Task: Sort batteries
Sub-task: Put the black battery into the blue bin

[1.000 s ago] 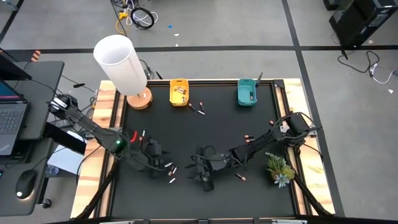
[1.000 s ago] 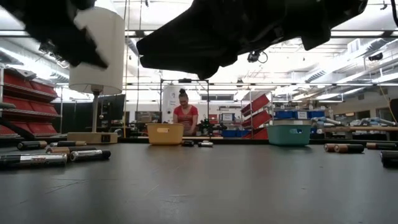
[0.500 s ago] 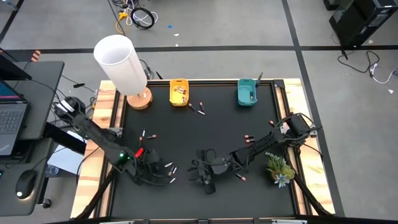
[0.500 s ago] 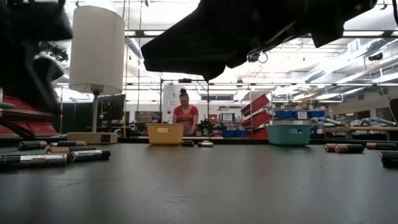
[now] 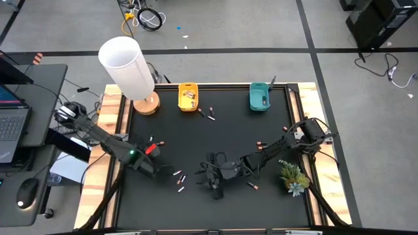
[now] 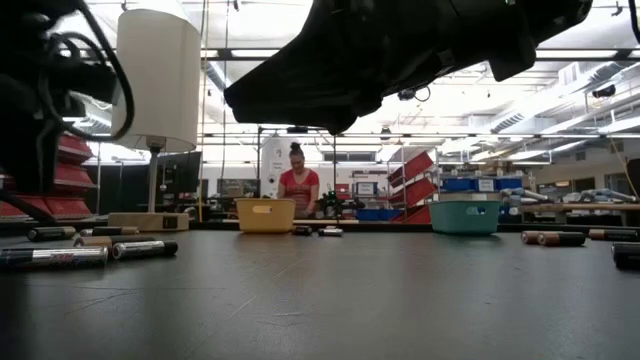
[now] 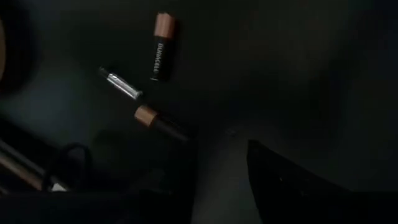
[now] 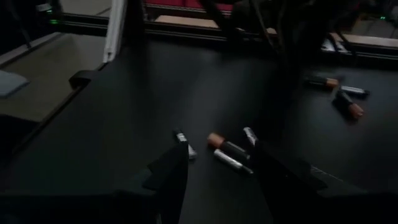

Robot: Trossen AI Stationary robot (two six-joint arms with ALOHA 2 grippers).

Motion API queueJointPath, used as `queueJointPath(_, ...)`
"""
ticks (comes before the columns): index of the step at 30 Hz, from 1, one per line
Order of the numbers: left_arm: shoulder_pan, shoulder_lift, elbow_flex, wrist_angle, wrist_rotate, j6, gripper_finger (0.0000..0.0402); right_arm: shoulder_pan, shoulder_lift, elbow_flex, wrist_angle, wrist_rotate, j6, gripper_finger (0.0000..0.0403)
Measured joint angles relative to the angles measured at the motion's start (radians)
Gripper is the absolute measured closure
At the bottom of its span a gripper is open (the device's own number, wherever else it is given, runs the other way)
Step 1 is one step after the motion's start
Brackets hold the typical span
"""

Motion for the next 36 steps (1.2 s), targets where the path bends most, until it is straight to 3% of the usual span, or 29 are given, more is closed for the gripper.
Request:
queueJointPath(5, 0.086, 0.0, 0.0, -0.021, 0.053, 0.143, 0.0261, -0.005, 0.0, 0.0, -0.008, 0.005, -0.003, 0.0212)
queueJointPath(10, 0.101, 0.0, 0.0, -0.011, -0.051, 0.252, 0.0262, 0.001, 0.0, 0.0, -0.045, 0.005, -0.006, 0.0217)
queueJointPath(14, 0.101, 0.006, 0.0, -0.01, -0.078, 0.364, 0.0262, 0.002, 0.0, 0.0, -0.065, 0.003, -0.007, 0.0224)
queueJointPath(19, 0.12, 0.007, 0.0, 0.015, -0.125, 0.348, 0.0262, 0.001, 0.0, 0.0, -0.063, 0.003, -0.007, 0.0228)
queueJointPath(27, 0.269, 0.008, 0.107, 0.004, -0.064, 0.46, 0.0272, -0.016, 0.0, 0.0, -0.051, 0.003, -0.007, 0.0229)
queueJointPath(36, 0.473, 0.008, 0.074, 0.05, -0.015, 0.686, 0.0223, -0.009, 0.0, 0.0, -0.045, 0.002, -0.006, 0.0229)
